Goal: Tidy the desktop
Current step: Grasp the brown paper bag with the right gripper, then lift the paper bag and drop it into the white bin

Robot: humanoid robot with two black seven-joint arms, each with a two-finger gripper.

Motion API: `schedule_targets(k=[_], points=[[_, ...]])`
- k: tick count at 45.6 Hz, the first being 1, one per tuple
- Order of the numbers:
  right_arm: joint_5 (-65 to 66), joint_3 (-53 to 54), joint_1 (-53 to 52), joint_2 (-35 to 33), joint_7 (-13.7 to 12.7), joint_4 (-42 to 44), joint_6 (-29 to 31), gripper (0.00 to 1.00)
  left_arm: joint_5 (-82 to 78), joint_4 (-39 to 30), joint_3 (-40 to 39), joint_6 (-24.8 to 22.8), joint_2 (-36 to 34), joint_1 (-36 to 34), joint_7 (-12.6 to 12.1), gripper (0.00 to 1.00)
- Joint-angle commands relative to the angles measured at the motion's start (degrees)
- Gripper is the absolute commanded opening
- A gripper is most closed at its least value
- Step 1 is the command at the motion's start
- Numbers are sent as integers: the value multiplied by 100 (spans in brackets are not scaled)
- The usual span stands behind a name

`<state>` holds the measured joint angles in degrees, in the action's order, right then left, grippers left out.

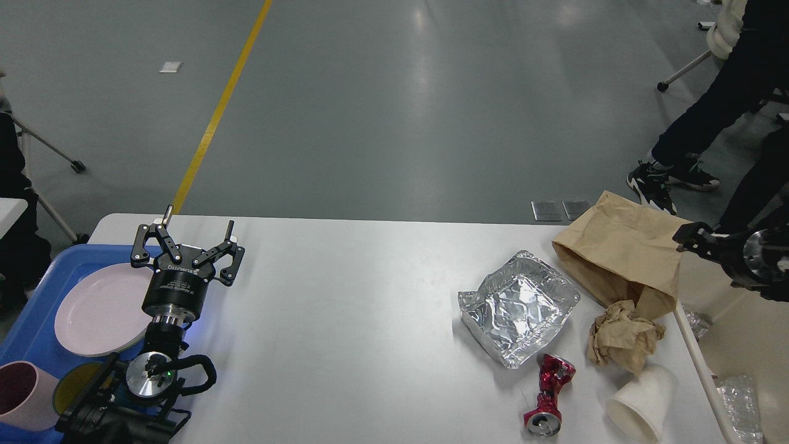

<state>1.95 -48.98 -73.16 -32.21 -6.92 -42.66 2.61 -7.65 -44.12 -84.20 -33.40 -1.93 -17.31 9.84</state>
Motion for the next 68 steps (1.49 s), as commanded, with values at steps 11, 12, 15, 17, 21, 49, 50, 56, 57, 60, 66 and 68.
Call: schedule_targets(k=[11, 12, 15, 17, 21, 49, 50, 56, 57, 60, 66, 68], points=[[7, 240, 1472, 1208, 323, 2165, -138, 100, 0, 0, 0, 0, 0, 0, 0, 97], [7, 275, 1489, 1217, 332, 2165, -164, 100, 0, 0, 0, 0, 0, 0, 0, 97], [16, 389, 1594, 1252, 323, 2174, -269, 100, 0, 0, 0, 0, 0, 0, 0, 97], [16, 425, 1674, 1322, 323, 2183, -392, 100, 0, 0, 0, 0, 0, 0, 0, 97], [42, 434, 1744, 1384, 323, 2183, -507, 100, 0, 0, 0, 0, 0, -9, 0, 97], [-28, 451, 2315, 1657, 297, 2341, -823, 83, 0, 0, -8, 0, 0, -9, 0, 97], [-28, 451, 2324, 1657, 288, 2333, -823, 78, 0, 0, 0, 0, 0, -9, 0, 97], [-28, 460, 2377, 1656, 279, 2332, -814, 49, 0, 0, 0, 0, 0, -9, 0, 97], [-28, 460, 2377, 1657, 271, 2332, -806, 44, 0, 0, 0, 0, 0, -9, 0, 97], [-28, 469, 2377, 1674, 262, 2324, -771, 26, 0, 0, 0, 0, 0, -9, 0, 97], [-28, 469, 2368, 1665, 148, 2315, -735, 0, 0, 0, 0, 0, 0, -9, 0, 97], [-28, 477, 2351, 1657, 69, 2297, -727, 0, 0, 0, 0, 0, 0, -9, 0, 97]])
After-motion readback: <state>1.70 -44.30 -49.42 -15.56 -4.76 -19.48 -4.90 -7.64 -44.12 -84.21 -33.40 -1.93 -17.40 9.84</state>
